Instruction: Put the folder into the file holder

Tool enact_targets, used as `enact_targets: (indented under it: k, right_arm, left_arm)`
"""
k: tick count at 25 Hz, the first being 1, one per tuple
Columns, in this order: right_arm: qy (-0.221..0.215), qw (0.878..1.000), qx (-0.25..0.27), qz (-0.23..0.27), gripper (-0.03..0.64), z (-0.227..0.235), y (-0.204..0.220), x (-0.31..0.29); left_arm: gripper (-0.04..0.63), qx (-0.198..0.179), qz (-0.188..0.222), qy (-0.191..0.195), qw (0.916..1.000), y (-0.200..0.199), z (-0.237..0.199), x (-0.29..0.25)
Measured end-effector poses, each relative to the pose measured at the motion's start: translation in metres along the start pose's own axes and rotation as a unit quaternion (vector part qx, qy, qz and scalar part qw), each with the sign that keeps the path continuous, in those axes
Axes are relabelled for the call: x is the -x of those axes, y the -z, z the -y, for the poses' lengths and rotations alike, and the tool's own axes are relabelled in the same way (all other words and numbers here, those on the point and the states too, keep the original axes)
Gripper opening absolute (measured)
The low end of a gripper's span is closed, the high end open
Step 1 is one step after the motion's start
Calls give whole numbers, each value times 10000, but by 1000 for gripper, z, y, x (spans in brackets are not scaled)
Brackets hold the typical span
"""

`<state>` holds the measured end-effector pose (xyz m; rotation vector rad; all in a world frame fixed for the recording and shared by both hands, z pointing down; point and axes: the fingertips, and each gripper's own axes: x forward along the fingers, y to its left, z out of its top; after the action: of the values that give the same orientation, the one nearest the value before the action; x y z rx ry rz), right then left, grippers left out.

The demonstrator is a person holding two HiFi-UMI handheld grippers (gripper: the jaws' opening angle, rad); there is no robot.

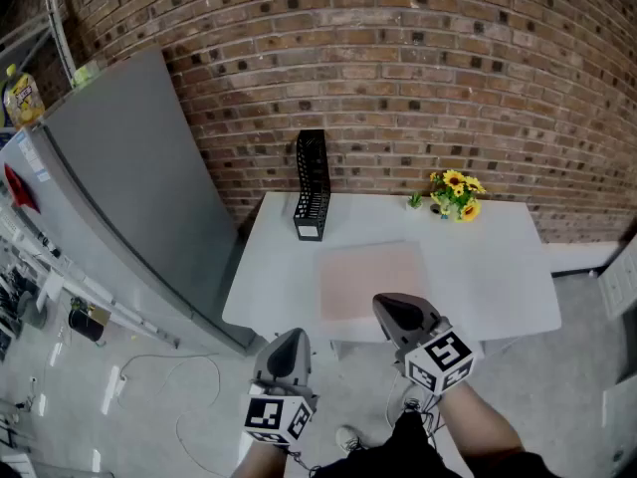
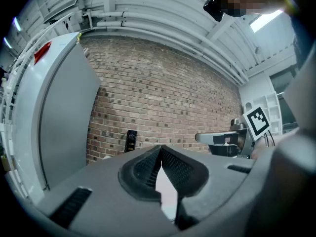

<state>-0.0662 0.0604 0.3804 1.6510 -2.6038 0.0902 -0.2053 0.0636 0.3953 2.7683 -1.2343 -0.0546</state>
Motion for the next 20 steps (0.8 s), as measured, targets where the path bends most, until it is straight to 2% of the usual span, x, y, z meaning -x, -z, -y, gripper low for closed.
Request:
enact_targets:
  k: [18, 20]
  right_arm:
    - [138, 9996, -128, 209, 6, 1, -9, 5]
    - [112, 9996, -144, 235, 20, 1, -10, 4]
  left_arm:
    - [11, -83, -33, -92, 9999, 3, -5, 8]
    - [32, -102, -16, -104, 9999, 2, -7, 8]
